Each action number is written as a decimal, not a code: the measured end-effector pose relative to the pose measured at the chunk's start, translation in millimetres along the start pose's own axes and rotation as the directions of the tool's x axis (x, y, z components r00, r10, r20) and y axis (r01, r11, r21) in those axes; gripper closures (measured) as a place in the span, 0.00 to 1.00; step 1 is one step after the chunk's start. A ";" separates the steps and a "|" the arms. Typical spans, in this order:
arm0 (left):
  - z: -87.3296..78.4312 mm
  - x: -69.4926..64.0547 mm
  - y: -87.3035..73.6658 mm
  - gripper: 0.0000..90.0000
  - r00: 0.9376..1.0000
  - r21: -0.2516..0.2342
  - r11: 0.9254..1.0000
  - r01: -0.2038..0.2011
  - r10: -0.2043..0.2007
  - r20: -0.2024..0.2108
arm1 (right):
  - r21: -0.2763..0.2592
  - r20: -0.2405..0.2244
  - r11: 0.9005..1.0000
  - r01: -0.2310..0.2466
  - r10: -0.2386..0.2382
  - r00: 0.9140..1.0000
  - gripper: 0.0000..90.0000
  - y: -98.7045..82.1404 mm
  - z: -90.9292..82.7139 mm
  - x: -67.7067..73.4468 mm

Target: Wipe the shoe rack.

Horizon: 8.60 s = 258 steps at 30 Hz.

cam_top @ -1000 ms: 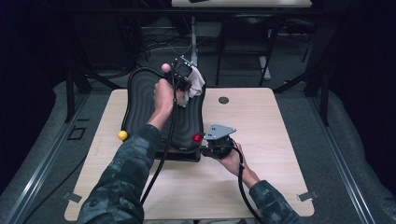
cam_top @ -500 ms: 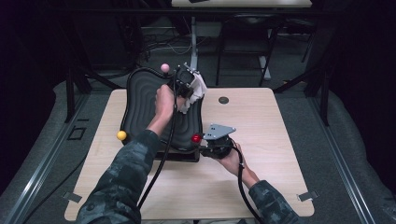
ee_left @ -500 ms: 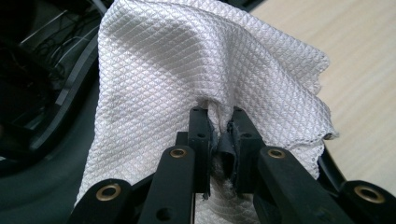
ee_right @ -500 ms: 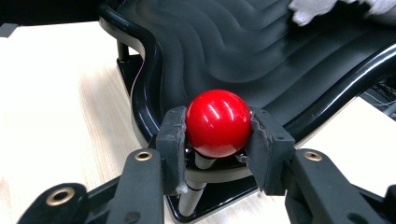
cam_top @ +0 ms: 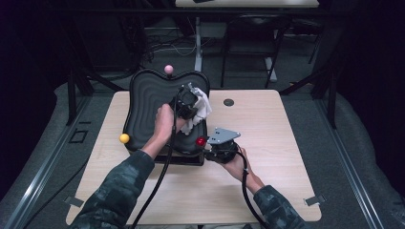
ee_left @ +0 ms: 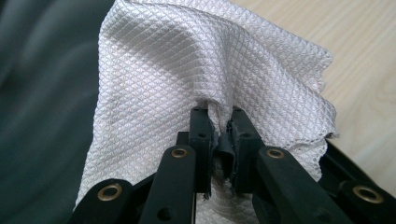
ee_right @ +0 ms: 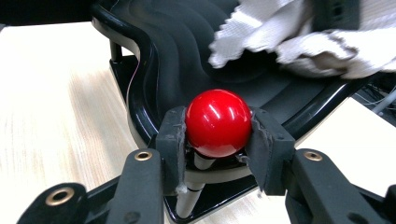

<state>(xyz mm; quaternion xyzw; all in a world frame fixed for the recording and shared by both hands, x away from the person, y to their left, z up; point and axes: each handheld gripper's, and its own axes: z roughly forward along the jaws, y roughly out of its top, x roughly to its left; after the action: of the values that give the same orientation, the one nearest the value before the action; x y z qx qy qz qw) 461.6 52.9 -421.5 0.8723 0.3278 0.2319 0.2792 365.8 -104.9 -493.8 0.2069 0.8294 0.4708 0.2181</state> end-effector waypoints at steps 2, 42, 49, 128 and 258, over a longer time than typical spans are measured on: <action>-1.7 -4.2 -7.1 0.91 1.000 -0.004 1.000 -0.006 0.006 0.017 | 0.001 0.002 1.000 0.000 0.000 1.000 0.67 -0.1 -0.2 0.1; -25.6 -38.5 -84.1 0.92 0.992 0.010 0.999 -0.041 0.040 0.118 | -0.002 0.013 1.000 0.004 -0.004 1.000 0.67 -0.3 -0.1 1.6; -27.5 -27.4 -80.2 0.92 0.996 0.008 1.000 -0.024 0.023 0.088 | -0.002 0.009 1.000 0.005 -0.005 1.000 0.67 -0.3 -0.1 1.2; 6.7 83.6 61.7 0.92 0.942 -0.134 0.978 0.161 -0.192 -0.275 | -0.004 0.028 1.000 0.012 -0.012 1.000 0.67 -1.3 -0.3 2.8; 3.4 -6.6 9.6 0.91 0.988 -0.168 0.973 -0.157 0.157 -0.008 | -0.014 0.034 1.000 0.010 -0.010 0.999 0.67 -2.7 -0.3 3.5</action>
<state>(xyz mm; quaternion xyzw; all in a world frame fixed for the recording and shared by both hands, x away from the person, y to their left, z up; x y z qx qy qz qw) 463.4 41.1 -419.3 0.8694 0.2364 0.2778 0.3334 362.5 -104.4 -496.6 0.2092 0.8232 0.4721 0.2361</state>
